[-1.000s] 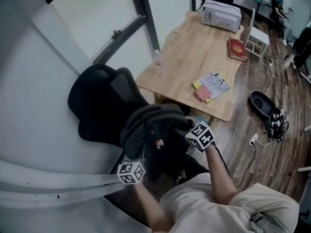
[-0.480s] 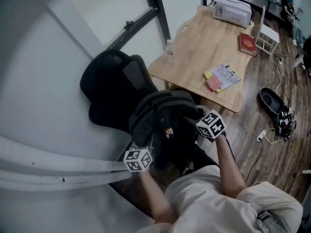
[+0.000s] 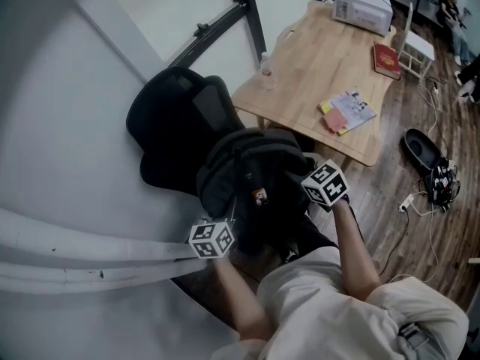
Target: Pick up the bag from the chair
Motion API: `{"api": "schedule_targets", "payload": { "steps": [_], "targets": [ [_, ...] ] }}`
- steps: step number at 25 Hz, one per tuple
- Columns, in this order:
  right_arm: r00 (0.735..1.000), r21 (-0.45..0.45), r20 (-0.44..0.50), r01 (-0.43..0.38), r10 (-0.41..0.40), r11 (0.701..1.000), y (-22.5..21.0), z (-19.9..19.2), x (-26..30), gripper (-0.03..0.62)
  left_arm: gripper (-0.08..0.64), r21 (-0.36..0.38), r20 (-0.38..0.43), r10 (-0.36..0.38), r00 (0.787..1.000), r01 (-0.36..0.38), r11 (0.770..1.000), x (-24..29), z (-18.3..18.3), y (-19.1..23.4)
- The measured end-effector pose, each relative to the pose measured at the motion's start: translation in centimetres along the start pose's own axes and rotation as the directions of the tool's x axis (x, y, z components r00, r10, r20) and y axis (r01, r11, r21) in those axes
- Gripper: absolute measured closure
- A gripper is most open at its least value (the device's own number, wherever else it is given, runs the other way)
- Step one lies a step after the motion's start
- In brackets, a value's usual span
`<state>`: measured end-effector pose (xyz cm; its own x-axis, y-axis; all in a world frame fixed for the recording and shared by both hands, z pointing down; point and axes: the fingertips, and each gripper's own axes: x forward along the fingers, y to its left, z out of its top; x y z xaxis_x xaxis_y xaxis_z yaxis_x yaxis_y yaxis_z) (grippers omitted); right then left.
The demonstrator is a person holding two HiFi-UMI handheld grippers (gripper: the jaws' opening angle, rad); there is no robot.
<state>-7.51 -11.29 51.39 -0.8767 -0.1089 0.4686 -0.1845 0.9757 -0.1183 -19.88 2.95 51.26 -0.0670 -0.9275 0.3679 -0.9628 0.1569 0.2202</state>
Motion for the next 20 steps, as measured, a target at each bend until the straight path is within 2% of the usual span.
{"api": "schedule_targets", "payload": {
  "steps": [3,10,20],
  "targets": [
    [1.0,-0.015,0.004,0.015,-0.015,1.0,-0.3,0.5,-0.3,0.411,0.419,-0.003,0.014,-0.012,1.0,0.012,1.0,0.3,0.4,-0.2],
    [0.999,0.011,0.021,0.036,-0.036,0.999,-1.4,1.0,-1.2,0.41,0.42,0.058,0.012,-0.029,0.999,0.029,0.998,1.0,1.8,-1.2],
    [0.999,-0.005,0.003,0.035,-0.035,0.999,-1.4,1.2,-0.4,0.408,0.428,0.044,-0.006,-0.038,0.999,0.039,0.998,0.9,1.5,-0.8]
  ]
}}
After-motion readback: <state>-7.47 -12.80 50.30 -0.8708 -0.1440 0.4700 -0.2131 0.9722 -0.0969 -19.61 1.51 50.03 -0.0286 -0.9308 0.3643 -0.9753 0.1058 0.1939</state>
